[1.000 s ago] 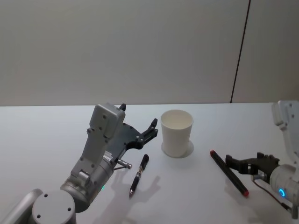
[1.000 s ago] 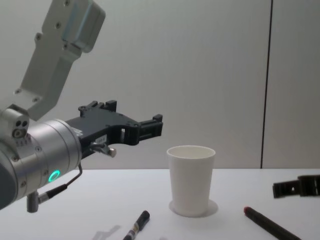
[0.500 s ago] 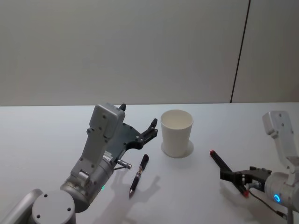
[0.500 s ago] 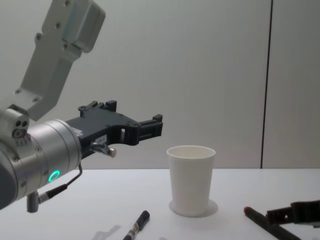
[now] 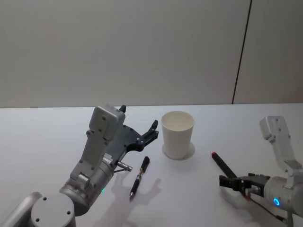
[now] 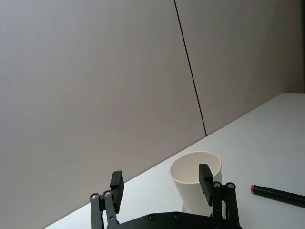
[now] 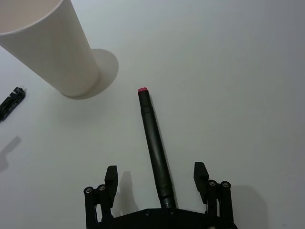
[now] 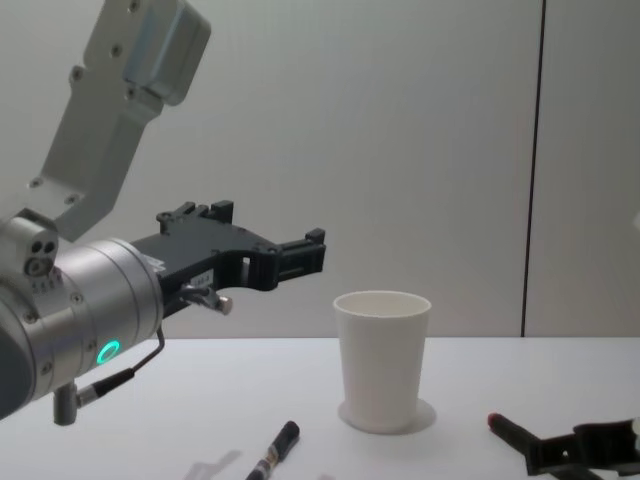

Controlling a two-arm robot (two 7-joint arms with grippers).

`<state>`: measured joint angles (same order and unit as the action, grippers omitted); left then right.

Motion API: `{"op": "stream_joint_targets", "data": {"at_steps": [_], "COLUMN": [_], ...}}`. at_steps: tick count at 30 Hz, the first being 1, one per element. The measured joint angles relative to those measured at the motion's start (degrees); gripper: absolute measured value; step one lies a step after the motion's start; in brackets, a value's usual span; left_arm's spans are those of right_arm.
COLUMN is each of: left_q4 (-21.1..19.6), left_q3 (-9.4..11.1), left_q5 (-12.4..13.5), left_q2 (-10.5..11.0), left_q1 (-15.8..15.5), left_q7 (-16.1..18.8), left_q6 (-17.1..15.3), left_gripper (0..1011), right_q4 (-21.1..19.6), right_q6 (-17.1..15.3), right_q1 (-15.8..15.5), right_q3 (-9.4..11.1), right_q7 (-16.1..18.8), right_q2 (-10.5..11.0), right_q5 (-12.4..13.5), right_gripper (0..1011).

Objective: Place the pen into the pen holder.

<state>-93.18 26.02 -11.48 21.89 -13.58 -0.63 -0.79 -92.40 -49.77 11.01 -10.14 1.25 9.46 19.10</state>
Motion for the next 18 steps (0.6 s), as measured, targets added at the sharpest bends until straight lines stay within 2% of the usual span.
{"op": "stream_joint_targets", "data": {"at_steps": [18], "left_q4": [0.0], "left_q3": [0.0], "left_q5": [0.0], "left_q2": [0.0], "left_q1": [0.0], "left_q7": [0.0], "left_q6": [0.0], "left_gripper": [1004], "right_q4": [1.7], "right_q6": [0.44], "right_q1": [1.33], "right_q3": [0.3], "right_q7": [1.25], "right_q2": [-0.27], "right_q5": [-1.22], "right_gripper": [1002]}}
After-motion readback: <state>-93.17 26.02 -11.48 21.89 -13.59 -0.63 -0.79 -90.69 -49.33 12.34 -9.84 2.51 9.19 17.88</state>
